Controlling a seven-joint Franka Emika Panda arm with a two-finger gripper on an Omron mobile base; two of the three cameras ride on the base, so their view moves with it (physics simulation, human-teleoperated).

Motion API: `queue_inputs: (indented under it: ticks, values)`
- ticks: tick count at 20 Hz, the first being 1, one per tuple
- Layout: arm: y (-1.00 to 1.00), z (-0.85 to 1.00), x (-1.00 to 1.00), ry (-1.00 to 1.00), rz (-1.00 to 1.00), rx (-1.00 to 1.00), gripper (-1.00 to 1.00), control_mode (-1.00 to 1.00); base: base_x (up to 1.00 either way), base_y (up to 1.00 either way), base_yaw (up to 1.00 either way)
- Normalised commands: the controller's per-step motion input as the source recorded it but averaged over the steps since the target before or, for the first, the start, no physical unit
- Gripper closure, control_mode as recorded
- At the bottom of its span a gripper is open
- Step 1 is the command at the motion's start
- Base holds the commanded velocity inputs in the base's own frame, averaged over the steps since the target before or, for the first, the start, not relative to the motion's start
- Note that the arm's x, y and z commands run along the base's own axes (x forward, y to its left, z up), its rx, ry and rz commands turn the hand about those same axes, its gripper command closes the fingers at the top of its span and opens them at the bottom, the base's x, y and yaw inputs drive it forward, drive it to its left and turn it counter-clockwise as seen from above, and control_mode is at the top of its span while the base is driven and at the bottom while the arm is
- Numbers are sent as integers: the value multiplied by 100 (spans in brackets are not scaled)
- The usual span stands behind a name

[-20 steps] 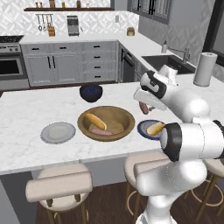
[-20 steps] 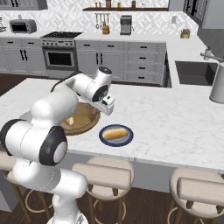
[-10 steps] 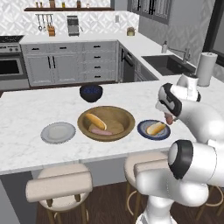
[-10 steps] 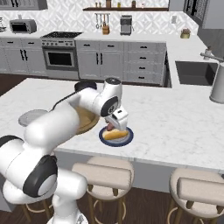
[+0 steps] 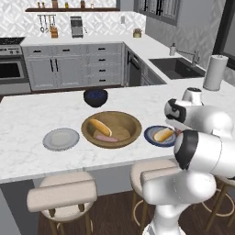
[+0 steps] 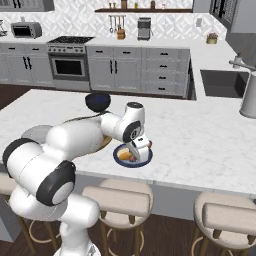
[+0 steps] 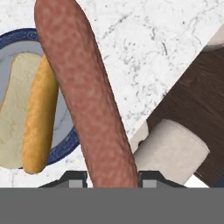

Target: Place one bun and one sausage from the bowl on each plate.

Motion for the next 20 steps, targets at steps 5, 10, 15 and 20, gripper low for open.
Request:
queue_inputs:
  ticks: [5,10,15,20]
  values:
    - [12,-39,10,0,-3,0,100,-100,0,0,0]
    - [24,-36,34,0,0,0,100,-100,0,0,0]
    - [-9,-33,30,2,0,1,100,-100,0,0,0]
    - [0,0,50,0,2,12,100,-100,0,0,0]
